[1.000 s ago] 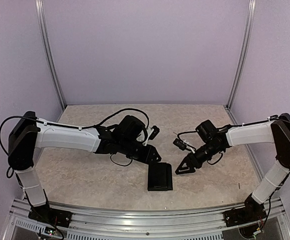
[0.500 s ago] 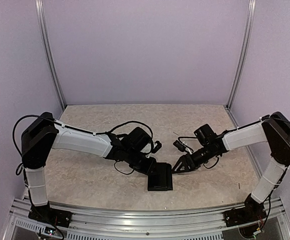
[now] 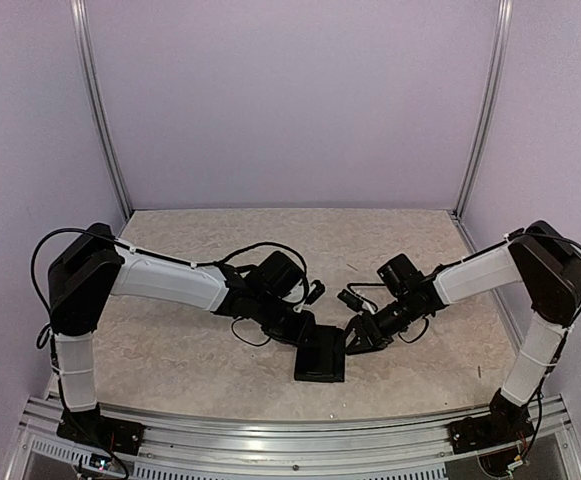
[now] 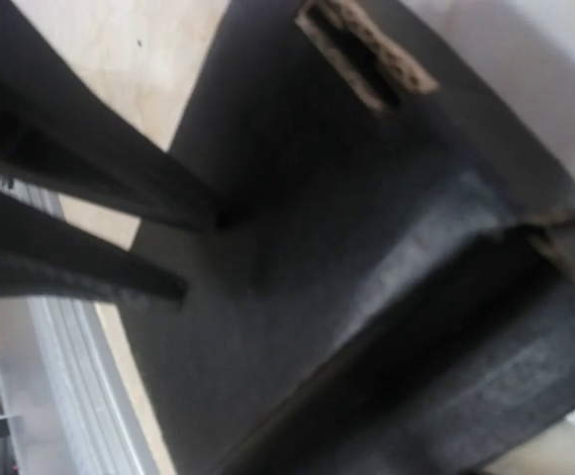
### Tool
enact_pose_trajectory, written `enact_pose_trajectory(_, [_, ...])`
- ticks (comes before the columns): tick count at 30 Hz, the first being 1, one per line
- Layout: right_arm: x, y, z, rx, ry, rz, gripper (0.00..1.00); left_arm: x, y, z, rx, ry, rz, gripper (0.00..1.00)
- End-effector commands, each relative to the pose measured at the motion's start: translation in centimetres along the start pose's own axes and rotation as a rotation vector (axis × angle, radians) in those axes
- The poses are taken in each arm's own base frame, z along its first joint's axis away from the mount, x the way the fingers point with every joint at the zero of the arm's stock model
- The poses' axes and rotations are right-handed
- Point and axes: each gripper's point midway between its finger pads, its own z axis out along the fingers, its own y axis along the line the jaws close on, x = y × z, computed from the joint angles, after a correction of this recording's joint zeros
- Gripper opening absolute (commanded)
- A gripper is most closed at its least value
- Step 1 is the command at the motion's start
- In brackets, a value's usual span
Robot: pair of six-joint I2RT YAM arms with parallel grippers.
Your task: Fold the paper box
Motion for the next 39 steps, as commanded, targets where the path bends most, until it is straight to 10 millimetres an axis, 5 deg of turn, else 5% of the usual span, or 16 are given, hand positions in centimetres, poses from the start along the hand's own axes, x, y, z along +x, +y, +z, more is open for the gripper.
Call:
enact_pose_trajectory(1, [-0.7,1.0,0.8,-0.076,0.003,0.006,0.71,3.2,2.5,2.2,-0.056,0.104,-0.055,0.18])
enact_pose_trajectory(7, [-2.2,3.4,0.4,-0.186,-0.020,-0.025,0.70,3.4,2.4,2.7,-0.044,0.113,-0.057,0.18])
enact_pose_trajectory(22, [-4.7,5.5,0.4,-0.321,-0.072,-0.045,0.69,4.2,3.2,3.6,-0.031,0.147,-0.079,0.17])
enact_pose_trajectory(39, [-5.6,4.7,-0.3,-0.269,-0.065,-0.108,0.68,4.5,3.5,3.5,-0.018,0.149,-0.087,0.17])
